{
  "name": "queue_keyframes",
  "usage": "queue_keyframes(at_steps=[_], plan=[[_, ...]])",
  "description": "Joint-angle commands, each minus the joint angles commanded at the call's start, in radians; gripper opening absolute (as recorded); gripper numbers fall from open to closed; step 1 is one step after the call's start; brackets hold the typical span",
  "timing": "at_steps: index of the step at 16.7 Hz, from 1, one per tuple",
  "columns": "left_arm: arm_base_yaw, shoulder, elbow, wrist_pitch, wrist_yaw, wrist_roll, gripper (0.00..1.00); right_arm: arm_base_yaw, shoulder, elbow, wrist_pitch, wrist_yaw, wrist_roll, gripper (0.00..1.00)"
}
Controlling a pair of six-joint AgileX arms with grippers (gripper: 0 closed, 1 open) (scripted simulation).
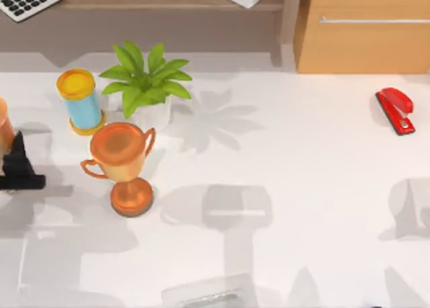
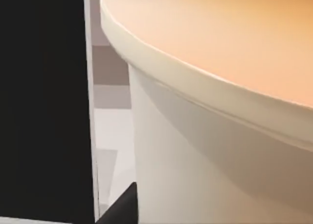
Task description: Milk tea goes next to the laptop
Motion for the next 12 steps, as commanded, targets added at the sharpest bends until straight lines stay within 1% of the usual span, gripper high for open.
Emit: queue_keyframes(at_steps=[6, 7, 12], plan=[[0.000, 0.000, 0.000, 0.000, 0.000, 0.000, 0.98, 0.000, 0.000, 0.000, 0.000, 0.000, 0.000, 1.00], [0.000, 0.000, 0.000, 0.000, 0.000, 0.000, 1.00, 0.000, 0.000, 0.000, 0.000, 0.000, 0.000, 1.00], [0.000, 0.000, 0.000, 0.000, 0.000, 0.000, 1.00, 0.000, 0.000, 0.000, 0.000, 0.000, 0.000, 1.00]])
